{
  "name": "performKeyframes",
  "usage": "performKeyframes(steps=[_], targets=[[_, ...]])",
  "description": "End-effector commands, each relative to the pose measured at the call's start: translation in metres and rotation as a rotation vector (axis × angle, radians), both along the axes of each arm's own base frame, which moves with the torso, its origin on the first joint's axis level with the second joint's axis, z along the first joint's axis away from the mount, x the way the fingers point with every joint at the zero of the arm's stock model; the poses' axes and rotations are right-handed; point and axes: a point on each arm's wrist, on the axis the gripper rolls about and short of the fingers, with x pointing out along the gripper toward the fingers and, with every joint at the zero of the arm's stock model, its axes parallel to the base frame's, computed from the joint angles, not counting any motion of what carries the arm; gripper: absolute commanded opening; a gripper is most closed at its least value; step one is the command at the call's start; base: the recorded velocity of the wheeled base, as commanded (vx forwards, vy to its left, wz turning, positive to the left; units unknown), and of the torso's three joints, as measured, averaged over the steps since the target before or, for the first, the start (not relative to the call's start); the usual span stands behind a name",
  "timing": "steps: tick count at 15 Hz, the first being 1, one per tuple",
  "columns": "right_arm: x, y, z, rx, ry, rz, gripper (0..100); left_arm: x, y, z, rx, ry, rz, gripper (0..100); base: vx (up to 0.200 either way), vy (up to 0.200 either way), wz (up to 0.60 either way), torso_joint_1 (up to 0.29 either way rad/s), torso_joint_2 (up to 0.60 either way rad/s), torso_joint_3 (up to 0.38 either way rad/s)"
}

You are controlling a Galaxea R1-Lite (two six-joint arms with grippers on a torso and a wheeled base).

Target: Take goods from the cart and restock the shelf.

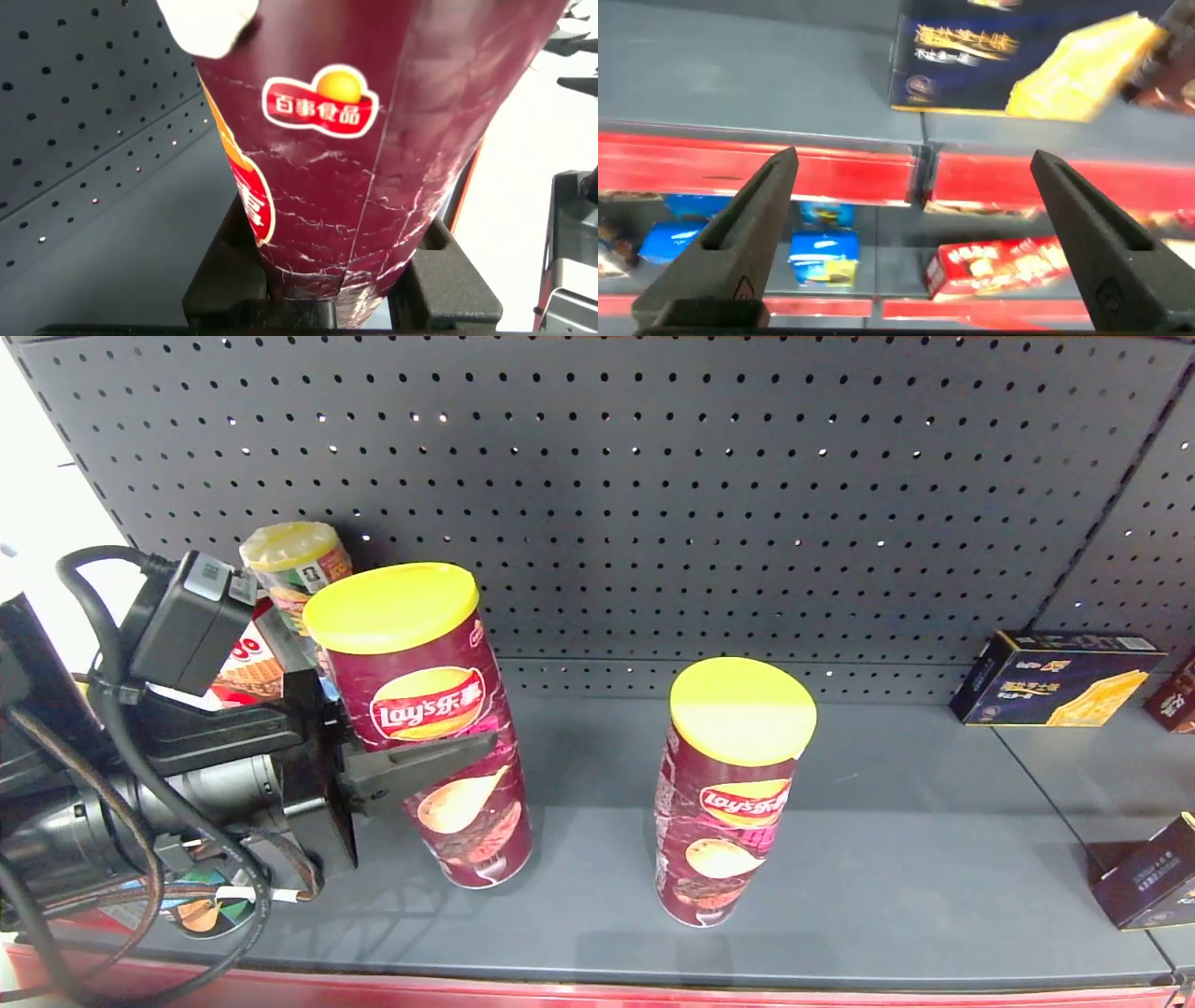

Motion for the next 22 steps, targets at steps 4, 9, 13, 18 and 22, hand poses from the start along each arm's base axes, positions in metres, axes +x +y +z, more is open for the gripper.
performKeyframes(steps=[4,9,13,18,22], targets=[[0.0,0.004,-0.002,0.026,0.006,0.2,100,0.0,0.0,-0.001,-0.002,0.006,-0.007,0,0.0,0.0,0.0,0.0,0.0,0.0],[-0.001,0.004,-0.008,0.108,0.067,0.159,100,0.001,-0.003,0.002,-0.005,0.006,-0.041,0,0.0,0.0,0.0,0.0,0.0,0.0],[-0.001,0.004,-0.008,0.106,0.068,0.16,100,0.006,-0.005,0.011,-0.016,-0.02,-0.018,0,0.0,0.0,0.0,0.0,0.0,0.0],[-0.001,0.004,-0.008,0.106,0.066,0.16,100,0.015,-0.015,0.043,-0.063,-0.004,-0.042,0,0.0,0.0,0.0,0.0,0.0,0.0],[-0.001,0.004,-0.008,0.106,0.066,0.16,100,0.027,-0.02,0.06,0.037,0.051,-0.041,0,0.0,0.0,0.0,0.0,0.0,0.0]])
